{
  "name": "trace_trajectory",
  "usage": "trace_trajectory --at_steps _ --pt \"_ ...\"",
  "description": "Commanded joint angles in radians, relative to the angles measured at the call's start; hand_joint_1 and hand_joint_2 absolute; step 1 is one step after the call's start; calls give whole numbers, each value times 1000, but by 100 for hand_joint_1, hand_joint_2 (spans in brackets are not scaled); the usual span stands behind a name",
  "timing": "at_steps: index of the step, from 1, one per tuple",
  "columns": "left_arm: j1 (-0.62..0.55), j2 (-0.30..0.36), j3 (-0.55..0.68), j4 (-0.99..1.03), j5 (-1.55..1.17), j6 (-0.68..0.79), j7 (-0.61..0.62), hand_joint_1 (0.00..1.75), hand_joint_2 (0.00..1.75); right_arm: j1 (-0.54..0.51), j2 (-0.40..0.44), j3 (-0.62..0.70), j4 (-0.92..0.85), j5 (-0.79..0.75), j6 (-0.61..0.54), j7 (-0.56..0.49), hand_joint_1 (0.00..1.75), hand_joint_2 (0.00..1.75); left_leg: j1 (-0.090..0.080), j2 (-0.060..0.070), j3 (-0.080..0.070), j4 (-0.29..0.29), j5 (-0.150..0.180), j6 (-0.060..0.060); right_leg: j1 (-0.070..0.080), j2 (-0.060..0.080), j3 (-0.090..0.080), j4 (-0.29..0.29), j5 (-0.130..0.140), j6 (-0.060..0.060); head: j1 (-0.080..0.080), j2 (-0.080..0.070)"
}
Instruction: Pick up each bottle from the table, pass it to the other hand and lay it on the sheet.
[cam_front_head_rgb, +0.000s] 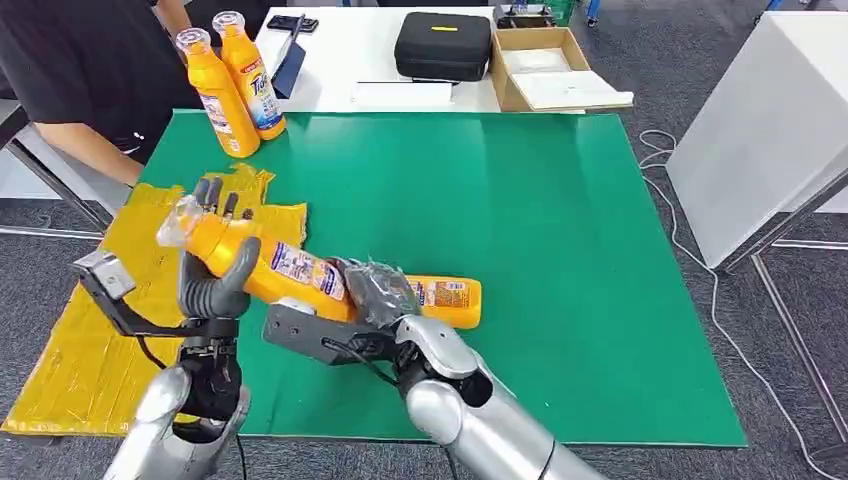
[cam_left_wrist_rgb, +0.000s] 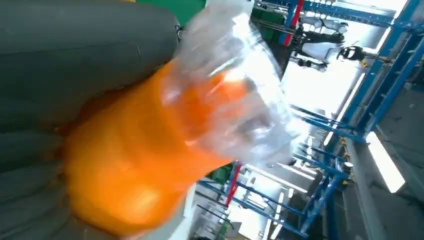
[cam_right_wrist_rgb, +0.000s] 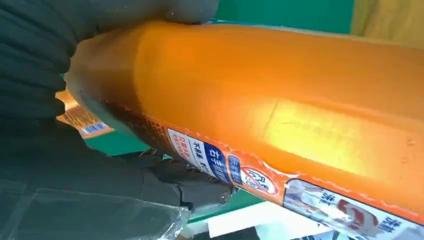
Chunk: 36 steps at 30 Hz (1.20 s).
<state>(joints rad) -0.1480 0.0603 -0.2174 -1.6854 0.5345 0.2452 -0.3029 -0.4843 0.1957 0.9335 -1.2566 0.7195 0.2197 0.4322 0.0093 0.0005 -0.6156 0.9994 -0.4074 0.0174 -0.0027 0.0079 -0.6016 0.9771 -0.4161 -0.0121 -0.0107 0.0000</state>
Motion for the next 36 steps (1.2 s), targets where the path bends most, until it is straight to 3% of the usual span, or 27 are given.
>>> trace_trajectory --at_steps 1,2,3,4,8,21,22,23,27,28,36 --pt "13 46 26 43 110 -159 169 3 175 25 -49 64 -99 44 35 9 175 175 -1 0 5 0 -2 -1 -1 -1 5 0 -2 0 0 0" --pt "15 54 19 50 136 -193 193 96 175 26 -49 54 -104 52 42 12 175 175 -1 -1 6 0 -2 -1 0 -2 6 0 -3 0 0 0" --pt "18 60 14 54 159 -227 209 161 175 27 -47 44 -104 64 49 17 175 175 -1 0 5 0 -2 -1 -1 -1 5 0 -2 0 0 0" --pt "21 63 11 56 173 -252 223 175 175 29 -45 37 -103 77 55 20 175 175 0 0 3 -1 -1 -1 0 -1 3 0 -1 0 0 0" --pt "21 73 -1 54 190 -294 253 175 175 40 -45 17 -101 99 59 23 175 175 -1 0 9 0 -3 -2 -1 -2 9 0 -3 1 0 0" --pt "11 81 -9 59 188 -304 268 175 175 42 -49 17 -111 104 57 23 175 175 -1 -1 4 -1 -1 -1 -1 -1 4 0 -2 0 0 0" --pt "3 85 -16 65 188 -311 277 70 175 41 -51 17 -117 105 57 24 175 175 -1 -1 5 0 -2 -1 -1 -2 5 0 -2 0 0 0" --pt "-9 88 -27 74 192 -327 297 0 175 41 -55 15 -125 106 57 29 175 175 -1 -1 2 0 -1 -1 -1 -2 2 0 -1 0 0 0" --pt "-39 74 -47 94 188 -341 316 0 175 50 -62 -2 -151 110 63 45 175 175 -1 -4 3 0 -1 -1 0 -4 4 0 -2 0 0 0" --pt "-46 72 -52 97 184 -343 320 0 0 53 -62 -8 -154 110 63 46 175 175 -1 -3 1 0 0 -1 0 -4 2 0 -1 0 0 0" --pt "-57 52 -77 87 166 -343 335 0 0 59 -59 -46 -170 115 67 57 175 175 0 -4 4 0 -1 -1 0 -4 5 0 -2 1 0 0"
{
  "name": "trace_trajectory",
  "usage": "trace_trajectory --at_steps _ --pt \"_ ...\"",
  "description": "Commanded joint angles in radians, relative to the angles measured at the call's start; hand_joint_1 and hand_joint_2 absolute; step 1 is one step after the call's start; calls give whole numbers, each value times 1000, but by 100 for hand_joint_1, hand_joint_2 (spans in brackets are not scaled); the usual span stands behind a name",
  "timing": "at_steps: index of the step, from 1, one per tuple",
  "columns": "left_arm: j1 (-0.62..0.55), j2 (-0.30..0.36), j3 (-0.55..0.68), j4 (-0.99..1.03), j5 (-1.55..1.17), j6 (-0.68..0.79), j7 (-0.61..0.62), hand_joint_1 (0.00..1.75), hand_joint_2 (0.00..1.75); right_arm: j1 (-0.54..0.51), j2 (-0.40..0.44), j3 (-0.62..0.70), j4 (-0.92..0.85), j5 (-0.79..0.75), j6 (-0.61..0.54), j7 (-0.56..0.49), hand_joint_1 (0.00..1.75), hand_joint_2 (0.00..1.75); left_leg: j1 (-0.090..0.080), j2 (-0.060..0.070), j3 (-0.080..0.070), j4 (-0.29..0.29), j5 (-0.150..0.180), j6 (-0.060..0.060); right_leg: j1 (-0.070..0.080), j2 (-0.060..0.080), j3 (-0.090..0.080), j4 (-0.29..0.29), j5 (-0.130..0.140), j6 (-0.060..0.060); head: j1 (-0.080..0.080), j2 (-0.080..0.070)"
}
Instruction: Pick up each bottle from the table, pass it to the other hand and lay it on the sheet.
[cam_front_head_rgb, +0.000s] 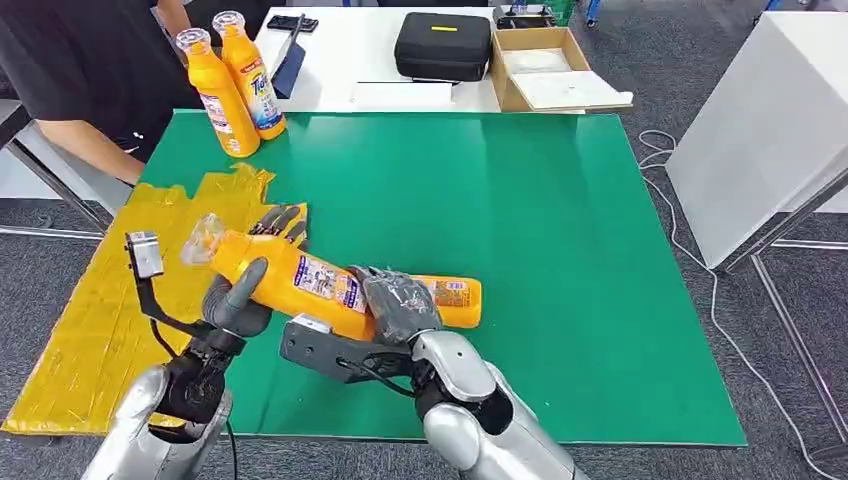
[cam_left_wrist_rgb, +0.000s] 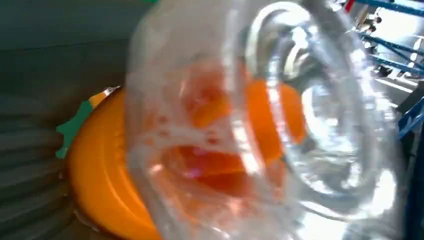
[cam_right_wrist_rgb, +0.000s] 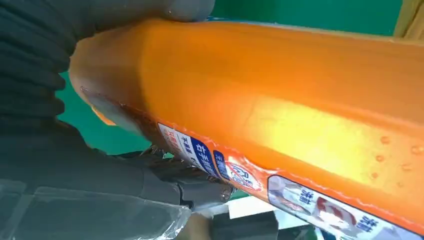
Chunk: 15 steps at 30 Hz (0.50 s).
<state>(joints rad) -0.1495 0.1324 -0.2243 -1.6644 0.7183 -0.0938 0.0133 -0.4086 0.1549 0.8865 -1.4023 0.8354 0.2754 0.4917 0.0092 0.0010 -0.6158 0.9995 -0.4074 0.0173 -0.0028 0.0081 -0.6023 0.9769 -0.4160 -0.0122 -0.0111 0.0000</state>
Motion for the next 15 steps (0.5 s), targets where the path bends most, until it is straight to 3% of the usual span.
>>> trace_trajectory --at_steps 1,15 --pt "-57 -23 -73 65 -20 -3 20 0 0 -17 -19 -1 -26 0 12 -3 175 175 -1 -5 5 0 -1 -1 -1 -5 6 0 -3 1 0 0" --pt "-64 -31 -96 58 -33 0 26 0 0 -14 -11 -15 -26 6 22 4 175 175 0 -3 3 0 -1 -1 0 -3 3 0 -1 1 0 0"
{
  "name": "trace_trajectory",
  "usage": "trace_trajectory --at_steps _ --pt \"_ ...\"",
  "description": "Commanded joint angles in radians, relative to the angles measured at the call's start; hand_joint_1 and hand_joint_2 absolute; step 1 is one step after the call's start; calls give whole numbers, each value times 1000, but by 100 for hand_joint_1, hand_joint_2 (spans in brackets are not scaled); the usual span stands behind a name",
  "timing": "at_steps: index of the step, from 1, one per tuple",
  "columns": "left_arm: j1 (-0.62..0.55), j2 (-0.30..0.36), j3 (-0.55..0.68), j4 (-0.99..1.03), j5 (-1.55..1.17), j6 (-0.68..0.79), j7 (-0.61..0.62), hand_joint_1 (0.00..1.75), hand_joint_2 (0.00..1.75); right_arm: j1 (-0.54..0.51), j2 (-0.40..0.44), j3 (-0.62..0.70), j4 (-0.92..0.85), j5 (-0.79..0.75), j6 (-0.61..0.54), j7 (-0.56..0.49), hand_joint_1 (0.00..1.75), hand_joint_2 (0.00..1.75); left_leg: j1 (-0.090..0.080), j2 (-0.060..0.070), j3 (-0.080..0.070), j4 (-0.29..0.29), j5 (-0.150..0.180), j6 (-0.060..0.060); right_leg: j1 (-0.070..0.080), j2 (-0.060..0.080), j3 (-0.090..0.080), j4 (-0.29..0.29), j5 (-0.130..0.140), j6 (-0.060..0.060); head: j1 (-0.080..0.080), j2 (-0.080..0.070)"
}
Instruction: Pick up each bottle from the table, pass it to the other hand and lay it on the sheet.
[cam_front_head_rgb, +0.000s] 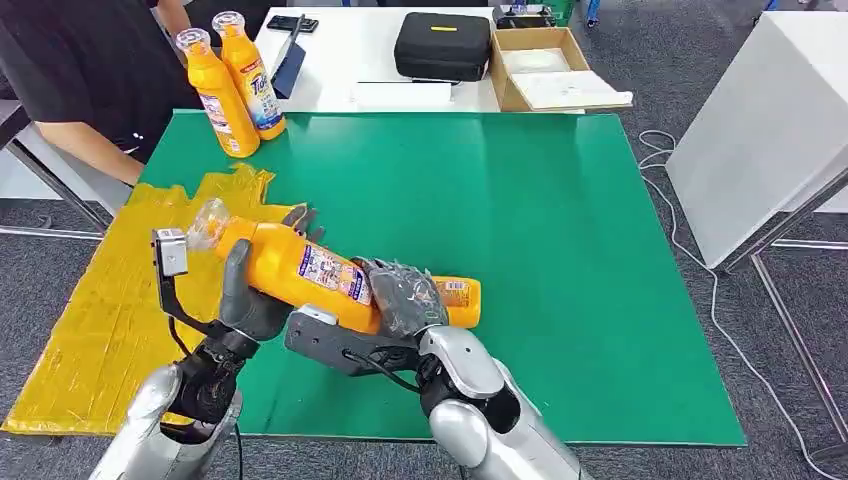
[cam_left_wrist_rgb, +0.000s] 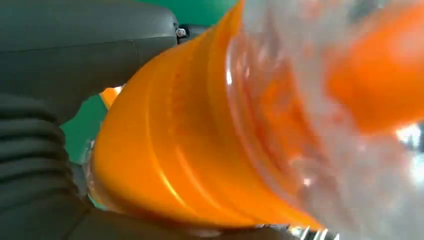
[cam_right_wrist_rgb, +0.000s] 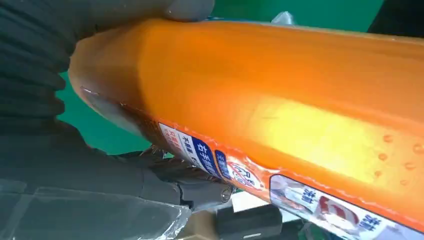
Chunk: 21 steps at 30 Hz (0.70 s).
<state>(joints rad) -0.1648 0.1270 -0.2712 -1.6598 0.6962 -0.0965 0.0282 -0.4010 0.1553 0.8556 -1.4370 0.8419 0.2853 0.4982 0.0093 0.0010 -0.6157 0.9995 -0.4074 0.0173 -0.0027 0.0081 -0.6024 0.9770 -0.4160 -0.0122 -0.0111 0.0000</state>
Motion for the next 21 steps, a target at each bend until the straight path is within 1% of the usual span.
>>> trace_trajectory --at_steps 1,3,4,5,8,10,11,12,13,16,17,20,21 --pt "-45 -26 -56 51 -13 1 12 0 0 -26 -9 11 16 1 11 -3 175 175 -1 -3 4 0 -1 -1 -1 -4 5 0 -2 1 0 0" --pt "-44 -22 -69 50 -29 5 7 0 0 -28 -4 2 25 -1 10 -2 175 175 0 -2 2 0 0 0 0 -3 3 0 -1 1 0 0" --pt "-44 -20 -72 50 -30 6 6 0 175 -27 -4 -1 27 -1 11 -2 175 175 0 -3 3 0 -1 -1 0 -4 4 0 -2 1 0 0" --pt "-45 -17 -76 50 -33 10 1 0 175 -25 -2 -6 30 -2 12 -4 175 175 -1 -2 2 0 0 0 -1 -3 3 0 -1 0 0 0" --pt "-47 -12 -75 51 -41 17 -9 0 175 -19 -5 -15 35 -3 12 -5 175 175 -1 -3 4 0 -1 -1 -1 -4 5 0 -2 1 0 0" --pt "-48 -9 -78 45 -60 24 -23 0 175 -14 -4 -24 38 -2 14 -5 175 175 0 -2 1 -1 0 0 0 -2 2 -1 0 0 0 0" --pt "-48 -8 -80 42 -67 24 -24 0 175 -13 -4 -29 40 -2 13 -5 175 175 -1 -3 4 -1 -1 -1 -1 -3 5 -1 -2 0 0 0" --pt "-45 -7 -83 38 -72 24 -26 0 175 -13 -6 -33 45 -2 12 -5 175 175 0 -2 2 -1 0 -1 0 -2 2 -1 -1 0 0 0" --pt "-44 -7 -85 35 -76 25 -27 0 175 -12 -6 -36 48 -2 11 -6 175 175 -1 -3 4 0 -1 -1 -1 -4 6 0 -2 0 0 0" --pt "-38 -6 -87 25 -87 30 -33 0 175 -9 -2 -47 56 -1 11 -6 175 175 -1 -3 5 0 -1 -1 -1 -3 6 0 -2 1 0 0" --pt "-38 -6 -87 25 -87 30 -33 0 175 -9 -2 -47 56 -1 11 -6 175 175 0 -2 2 -1 0 -1 0 -2 3 -1 -1 0 0 0" --pt "-28 -3 -89 13 -94 33 -35 0 175 -4 2 -52 54 0 18 -5 175 175 0 -2 4 0 -1 -1 0 -3 5 0 -2 1 0 0" --pt "-27 -2 -89 12 -95 34 -36 0 175 -3 2 -52 54 1 18 -5 175 175 0 -2 3 0 -1 -1 0 -2 3 0 -1 0 0 0"
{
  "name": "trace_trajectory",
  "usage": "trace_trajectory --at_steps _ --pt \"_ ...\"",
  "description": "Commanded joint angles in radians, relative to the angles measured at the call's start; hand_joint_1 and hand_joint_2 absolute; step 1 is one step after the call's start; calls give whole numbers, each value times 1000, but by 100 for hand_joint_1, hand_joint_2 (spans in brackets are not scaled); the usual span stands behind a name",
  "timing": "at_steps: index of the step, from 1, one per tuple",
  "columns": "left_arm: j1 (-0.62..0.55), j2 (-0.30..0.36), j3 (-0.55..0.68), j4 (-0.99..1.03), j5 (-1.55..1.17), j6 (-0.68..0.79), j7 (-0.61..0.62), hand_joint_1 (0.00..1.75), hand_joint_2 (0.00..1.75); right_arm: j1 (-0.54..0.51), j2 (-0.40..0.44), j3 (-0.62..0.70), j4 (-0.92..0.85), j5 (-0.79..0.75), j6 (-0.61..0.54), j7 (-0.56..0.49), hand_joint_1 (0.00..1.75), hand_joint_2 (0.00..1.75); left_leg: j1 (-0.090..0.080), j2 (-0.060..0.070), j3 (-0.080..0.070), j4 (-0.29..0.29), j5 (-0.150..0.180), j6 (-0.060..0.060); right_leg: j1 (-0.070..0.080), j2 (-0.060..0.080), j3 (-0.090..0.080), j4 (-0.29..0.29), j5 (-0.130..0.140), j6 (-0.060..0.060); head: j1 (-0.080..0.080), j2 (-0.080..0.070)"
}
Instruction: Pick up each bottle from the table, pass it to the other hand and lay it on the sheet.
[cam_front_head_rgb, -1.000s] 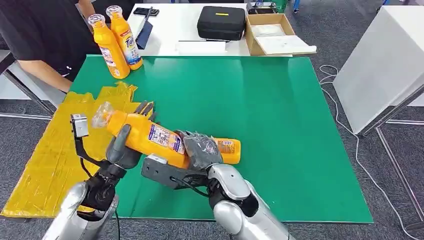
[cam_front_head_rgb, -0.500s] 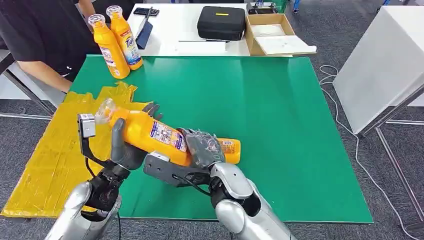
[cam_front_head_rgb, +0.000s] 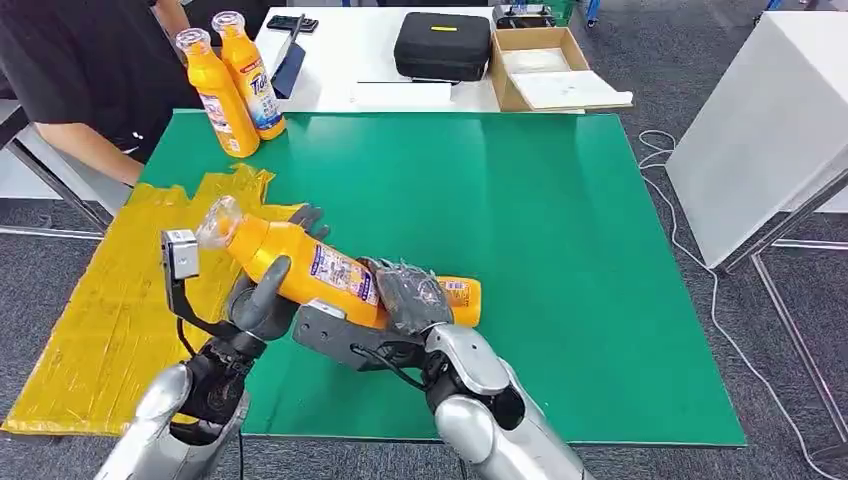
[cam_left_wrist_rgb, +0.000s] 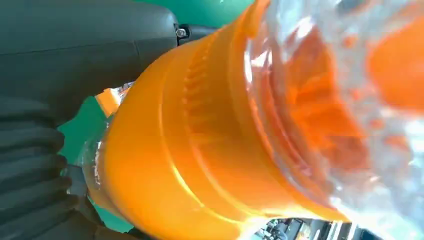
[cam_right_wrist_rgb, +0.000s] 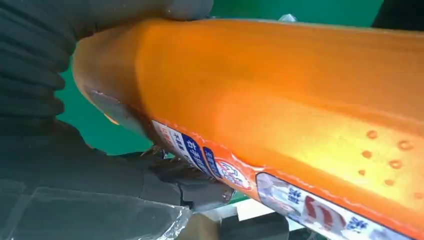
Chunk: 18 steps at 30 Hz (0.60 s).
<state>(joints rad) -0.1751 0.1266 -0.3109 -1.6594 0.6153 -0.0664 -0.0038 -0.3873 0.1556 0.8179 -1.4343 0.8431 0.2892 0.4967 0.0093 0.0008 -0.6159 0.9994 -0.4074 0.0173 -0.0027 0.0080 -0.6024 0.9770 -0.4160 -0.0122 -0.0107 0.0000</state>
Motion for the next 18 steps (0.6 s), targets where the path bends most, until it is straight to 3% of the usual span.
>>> trace_trajectory --at_steps 1,18 --pt "-14 1 -52 10 -19 5 -5 0 175 -17 5 -14 51 -1 15 -3 175 175 -1 -1 4 0 -1 -1 -1 -2 5 0 -2 1 0 0" --pt "-7 -2 -65 15 -19 5 -6 0 175 -30 22 -8 56 -3 25 2 175 175 -1 -1 5 0 -2 -1 -1 -2 5 0 -2 1 0 0"
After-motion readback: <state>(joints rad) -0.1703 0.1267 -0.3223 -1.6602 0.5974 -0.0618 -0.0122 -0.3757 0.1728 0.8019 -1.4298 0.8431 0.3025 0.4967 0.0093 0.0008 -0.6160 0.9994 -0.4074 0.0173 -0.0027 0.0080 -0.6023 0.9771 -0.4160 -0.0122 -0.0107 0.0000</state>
